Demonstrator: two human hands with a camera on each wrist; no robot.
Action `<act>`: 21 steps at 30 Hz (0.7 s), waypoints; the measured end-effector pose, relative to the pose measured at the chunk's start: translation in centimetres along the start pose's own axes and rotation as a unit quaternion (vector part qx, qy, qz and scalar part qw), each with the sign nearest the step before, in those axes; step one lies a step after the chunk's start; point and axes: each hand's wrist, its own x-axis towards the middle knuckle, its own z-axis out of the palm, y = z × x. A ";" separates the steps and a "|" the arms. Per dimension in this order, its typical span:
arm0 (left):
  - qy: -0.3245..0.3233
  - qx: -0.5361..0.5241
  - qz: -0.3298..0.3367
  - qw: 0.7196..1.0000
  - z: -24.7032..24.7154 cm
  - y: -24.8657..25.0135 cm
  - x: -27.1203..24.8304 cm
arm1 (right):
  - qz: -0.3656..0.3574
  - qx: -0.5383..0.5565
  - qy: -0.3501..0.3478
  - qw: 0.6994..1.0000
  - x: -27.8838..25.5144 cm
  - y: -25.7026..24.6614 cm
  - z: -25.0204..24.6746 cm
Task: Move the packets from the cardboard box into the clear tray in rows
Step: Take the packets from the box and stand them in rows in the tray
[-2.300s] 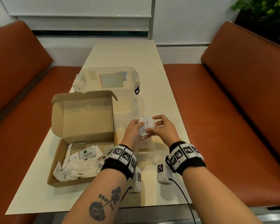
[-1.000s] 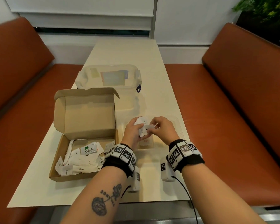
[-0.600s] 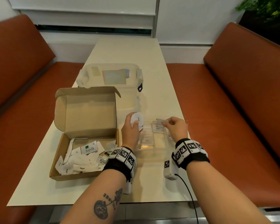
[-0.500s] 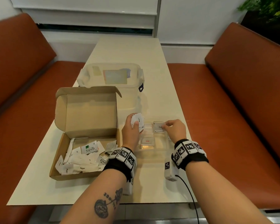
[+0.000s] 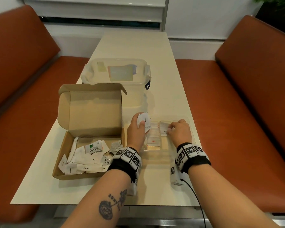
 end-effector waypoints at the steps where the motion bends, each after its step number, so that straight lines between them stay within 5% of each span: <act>1: -0.001 0.000 0.001 1.000 0.0 0.0 0.0 | -0.007 -0.006 0.000 1.000 0.0 0.0 0.0; 14: -0.007 0.000 -0.007 1.000 0.1 0.0 0.2 | -0.020 -0.037 -0.006 0.999 0.4 -0.1 0.3; 21: -0.008 -0.005 -0.004 1.000 0.1 -0.4 0.6 | -0.095 0.120 0.031 0.988 -0.3 -2.0 -0.5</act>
